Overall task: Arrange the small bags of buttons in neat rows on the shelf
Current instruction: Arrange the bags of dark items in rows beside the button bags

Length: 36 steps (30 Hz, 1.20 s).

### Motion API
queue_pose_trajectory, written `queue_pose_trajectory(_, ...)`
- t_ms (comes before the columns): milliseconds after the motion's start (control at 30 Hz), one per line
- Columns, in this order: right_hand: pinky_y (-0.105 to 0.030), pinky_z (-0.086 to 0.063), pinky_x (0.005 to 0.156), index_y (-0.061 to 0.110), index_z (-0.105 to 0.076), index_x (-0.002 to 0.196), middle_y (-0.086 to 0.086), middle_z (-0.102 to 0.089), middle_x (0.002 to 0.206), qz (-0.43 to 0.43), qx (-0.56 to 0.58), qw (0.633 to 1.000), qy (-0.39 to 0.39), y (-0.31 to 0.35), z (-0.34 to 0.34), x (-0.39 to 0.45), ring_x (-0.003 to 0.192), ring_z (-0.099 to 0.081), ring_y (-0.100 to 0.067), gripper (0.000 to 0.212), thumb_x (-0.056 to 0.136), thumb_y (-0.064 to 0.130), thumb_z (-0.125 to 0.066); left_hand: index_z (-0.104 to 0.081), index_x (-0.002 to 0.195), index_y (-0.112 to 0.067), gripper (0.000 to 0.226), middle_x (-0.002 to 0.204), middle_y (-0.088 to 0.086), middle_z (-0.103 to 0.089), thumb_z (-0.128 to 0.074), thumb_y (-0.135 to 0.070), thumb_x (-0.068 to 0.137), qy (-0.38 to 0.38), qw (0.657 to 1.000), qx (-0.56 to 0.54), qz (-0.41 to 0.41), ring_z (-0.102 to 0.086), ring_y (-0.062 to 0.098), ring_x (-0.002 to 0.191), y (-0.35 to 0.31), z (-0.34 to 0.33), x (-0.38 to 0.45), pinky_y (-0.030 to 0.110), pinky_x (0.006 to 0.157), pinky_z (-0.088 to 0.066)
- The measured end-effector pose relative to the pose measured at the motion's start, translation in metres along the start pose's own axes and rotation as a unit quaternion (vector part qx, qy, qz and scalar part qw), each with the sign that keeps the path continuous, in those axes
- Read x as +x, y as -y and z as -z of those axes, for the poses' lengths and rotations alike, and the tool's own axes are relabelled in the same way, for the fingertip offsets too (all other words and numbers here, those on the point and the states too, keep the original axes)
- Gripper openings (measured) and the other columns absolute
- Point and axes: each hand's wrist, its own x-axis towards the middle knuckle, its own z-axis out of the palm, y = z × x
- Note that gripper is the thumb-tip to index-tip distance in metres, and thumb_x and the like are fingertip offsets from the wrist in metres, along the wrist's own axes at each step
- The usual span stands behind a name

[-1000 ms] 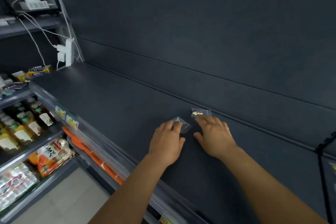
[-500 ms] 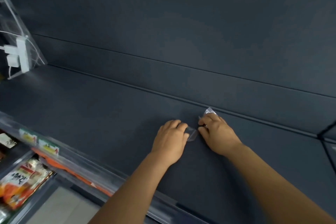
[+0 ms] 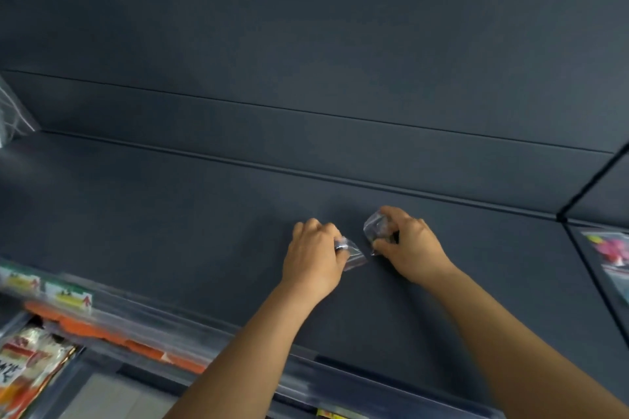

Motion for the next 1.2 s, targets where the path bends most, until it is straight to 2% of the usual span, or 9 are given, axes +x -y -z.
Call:
queue_pose_trajectory(167,-0.008,-0.038,0.052,0.026,-0.062,0.095,0.012,-0.061,0.072,-0.053,0.111,0.991,-0.058,0.001,0.007,-0.012,0.070,-0.058,-0.007,0.023,0.076,0.015,-0.067,-0.055,0.105,-0.027,0.022,0.096,-0.011,-0.056,-0.061,-0.020,0.085,0.016,0.983,-0.178,0.038,-0.056,0.010,0.089,-0.016,0.000,-0.002,0.019,0.067,-0.039)
queue_pose_trajectory(300,-0.015,-0.047,0.059,0.029,-0.068,0.078,0.014,-0.066,0.064,-0.079,0.245,0.960,-0.113,-0.010,0.030,-0.034,0.059,-0.059,-0.004,0.016,0.078,0.014,-0.063,-0.065,0.101,-0.021,0.019,0.091,-0.010,-0.065,-0.059,-0.015,0.084,0.052,0.933,-0.349,0.069,-0.060,0.005,0.078,-0.046,-0.002,0.000,0.015,0.067,-0.044)
queue_pose_trajectory(400,-0.022,-0.052,0.059,0.024,-0.068,0.084,0.012,-0.067,0.067,-0.102,0.316,0.933,-0.142,-0.021,0.052,-0.052,0.056,-0.059,-0.003,0.011,0.083,0.015,-0.061,-0.064,0.089,-0.013,0.007,0.068,-0.006,-0.062,-0.060,-0.011,0.084,0.088,0.871,-0.472,0.106,-0.056,0.008,0.060,-0.079,-0.008,-0.003,0.020,0.059,-0.049)
queue_pose_trajectory(500,-0.025,-0.057,0.063,0.011,-0.066,0.089,0.000,-0.069,0.074,-0.130,0.389,0.897,-0.164,-0.036,0.072,-0.074,0.062,-0.063,-0.009,0.006,0.085,0.011,-0.061,-0.061,0.085,-0.010,0.004,0.066,-0.004,-0.063,-0.062,-0.006,0.084,0.113,0.832,-0.530,0.119,-0.061,0.009,0.062,-0.116,-0.020,-0.010,0.021,0.064,-0.053)
queue_pose_trajectory(600,-0.017,-0.053,0.060,0.004,-0.063,0.093,-0.004,-0.069,0.075,-0.142,0.453,0.861,-0.179,-0.059,0.097,-0.102,0.066,-0.067,-0.010,0.014,0.080,0.008,-0.068,-0.061,0.086,-0.011,0.007,0.068,-0.001,-0.066,-0.067,-0.009,0.083,0.162,0.804,-0.559,0.120,-0.061,0.010,0.062,-0.159,-0.034,-0.021,0.026,0.071,-0.053)
queue_pose_trajectory(767,-0.026,-0.056,0.069,0.005,-0.059,0.090,-0.013,-0.070,0.080,-0.168,0.496,0.825,-0.213,-0.112,0.143,-0.158,0.073,-0.068,-0.019,0.021,0.076,0.007,-0.074,-0.062,0.087,-0.011,0.007,0.071,-0.001,-0.067,-0.068,-0.012,0.084,0.253,0.759,-0.588,0.119,-0.061,0.010,0.063,-0.240,-0.063,-0.053,0.024,0.066,-0.050)
queue_pose_trajectory(900,-0.024,-0.054,0.063,0.002,-0.061,0.092,-0.008,-0.070,0.076,-0.187,0.513,0.796,-0.263,-0.164,0.185,-0.210,0.071,-0.069,-0.018,0.022,0.075,0.004,-0.074,-0.067,0.089,-0.013,0.006,0.074,-0.001,-0.070,-0.067,-0.018,0.086,0.317,0.755,-0.566,0.097,-0.062,0.012,0.068,-0.308,-0.088,-0.094,0.027,0.070,-0.050)
queue_pose_trajectory(1067,-0.036,-0.054,0.075,0.011,-0.059,0.079,-0.010,-0.065,0.075,-0.197,0.529,0.751,-0.342,-0.227,0.229,-0.274,0.076,-0.063,-0.025,0.015,0.078,0.000,-0.069,-0.060,0.084,-0.013,0.006,0.074,0.004,-0.069,-0.064,-0.011,0.087,0.350,0.753,-0.553,0.074,-0.062,0.014,0.061,-0.386,-0.114,-0.140,0.027,0.061,-0.047)
queue_pose_trajectory(1200,-0.032,-0.054,0.069,0.006,-0.060,0.081,-0.015,-0.063,0.075,-0.193,0.518,0.752,-0.359,-0.264,0.263,-0.323,0.068,-0.061,-0.025,0.009,0.082,-0.003,-0.064,-0.061,0.088,-0.011,0.006,0.076,0.009,-0.066,-0.061,-0.005,0.088,0.368,0.759,-0.537,0.028,-0.058,0.013,0.054,-0.445,-0.133,-0.173,0.022,0.050,-0.045)
